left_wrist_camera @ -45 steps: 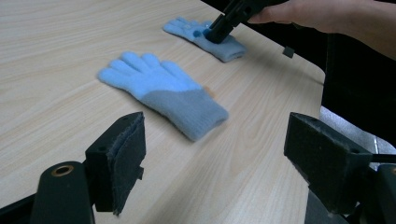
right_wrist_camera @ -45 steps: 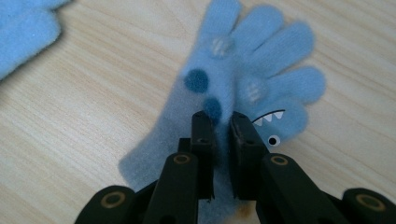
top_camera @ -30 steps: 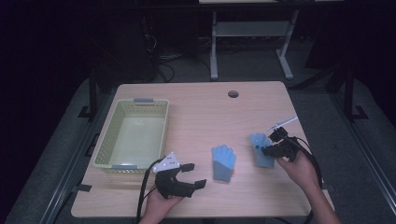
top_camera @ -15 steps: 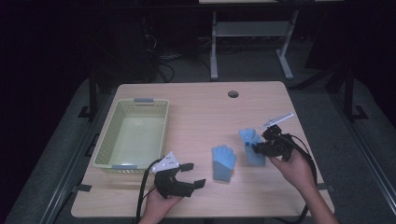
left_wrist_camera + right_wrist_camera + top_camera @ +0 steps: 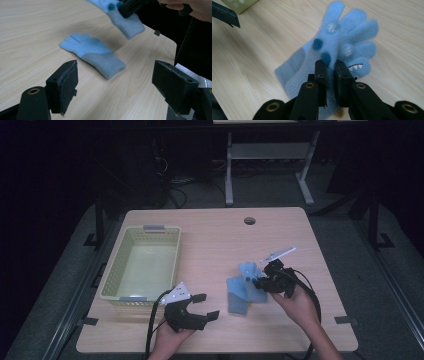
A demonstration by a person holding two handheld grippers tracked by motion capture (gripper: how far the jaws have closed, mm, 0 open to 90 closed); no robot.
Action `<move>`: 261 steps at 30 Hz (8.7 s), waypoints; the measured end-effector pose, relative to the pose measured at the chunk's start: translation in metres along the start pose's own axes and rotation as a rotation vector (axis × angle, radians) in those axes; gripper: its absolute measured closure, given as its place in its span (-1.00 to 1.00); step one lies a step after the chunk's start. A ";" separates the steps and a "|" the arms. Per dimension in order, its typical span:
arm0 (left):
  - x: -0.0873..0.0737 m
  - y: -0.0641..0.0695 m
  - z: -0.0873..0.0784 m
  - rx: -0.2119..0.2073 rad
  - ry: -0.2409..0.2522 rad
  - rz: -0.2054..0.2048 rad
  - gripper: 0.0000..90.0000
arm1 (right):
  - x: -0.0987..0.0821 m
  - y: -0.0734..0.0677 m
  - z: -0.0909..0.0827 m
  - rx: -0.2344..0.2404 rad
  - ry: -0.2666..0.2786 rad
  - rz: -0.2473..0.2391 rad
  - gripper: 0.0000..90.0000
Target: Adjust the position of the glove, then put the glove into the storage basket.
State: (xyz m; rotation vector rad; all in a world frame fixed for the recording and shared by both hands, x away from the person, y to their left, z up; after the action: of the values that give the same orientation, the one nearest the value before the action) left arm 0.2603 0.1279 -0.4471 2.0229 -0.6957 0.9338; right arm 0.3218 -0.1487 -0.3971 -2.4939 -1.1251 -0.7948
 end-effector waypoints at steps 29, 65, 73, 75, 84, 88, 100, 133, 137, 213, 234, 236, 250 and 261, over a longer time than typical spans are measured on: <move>-0.001 0.000 0.000 0.002 -0.006 -0.002 -0.54 | -0.003 -0.029 0.047 0.060 0.008 0.082 0.81; -0.004 -0.001 0.004 -0.005 -0.023 -0.022 -0.54 | -0.012 -0.033 0.066 0.069 0.015 0.069 0.63; -0.002 -0.002 0.009 0.005 -0.028 -0.034 -0.51 | -0.023 -0.020 0.047 0.089 0.089 0.151 0.36; 0.000 -0.004 0.012 0.014 -0.029 -0.053 -0.50 | -0.029 -0.014 0.042 0.093 0.107 0.194 0.29; 0.009 -0.003 0.033 0.010 -0.085 -0.169 -0.47 | -0.041 -0.003 0.037 0.097 0.148 0.271 -0.05; 0.012 -0.007 0.044 0.010 -0.133 -0.248 -0.47 | -0.049 -0.002 0.038 0.121 0.158 0.327 -0.09; 0.014 -0.017 0.064 -0.021 -0.192 -0.426 -0.34 | -0.066 -0.005 0.044 0.220 0.177 0.425 -0.13; 0.003 -0.031 0.080 -0.024 -0.202 -0.541 0.15 | -0.073 -0.012 0.060 0.316 0.188 0.536 0.17; 0.000 -0.030 0.081 -0.039 -0.189 -0.565 0.25 | -0.074 -0.013 0.062 0.323 0.200 0.554 0.23; 0.021 -0.024 0.074 -0.130 -0.140 -0.520 0.54 | -0.058 -0.017 0.047 0.343 0.345 0.549 0.62; 0.040 -0.021 0.070 -0.142 -0.144 -0.496 0.54 | -0.046 -0.014 0.035 0.331 0.352 0.525 0.62; 0.040 -0.020 0.070 -0.139 -0.146 -0.492 0.54 | -0.044 -0.014 0.033 0.329 0.351 0.520 0.62; 0.043 -0.023 0.062 -0.140 -0.139 -0.488 0.54 | -0.036 -0.018 0.034 0.328 0.339 0.504 0.62; 0.047 -0.025 0.053 -0.145 -0.133 -0.494 0.54 | -0.028 -0.021 0.033 0.336 0.335 0.492 0.62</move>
State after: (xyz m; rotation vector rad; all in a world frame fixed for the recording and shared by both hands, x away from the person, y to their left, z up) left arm 0.3252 0.0906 -0.4426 2.0044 -0.2947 0.4513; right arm 0.3029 -0.1363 -0.4389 -2.1168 -0.4553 -0.7624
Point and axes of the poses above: each handheld gripper's, and its own axes: z roughly forward along the jaws, x roughly out of its top, y roughly to its right, the point moved 2 cm from there along z, roughly forward along the jaws, and after that the axes turned 9 degrees about -z, right-handed, at the moved point
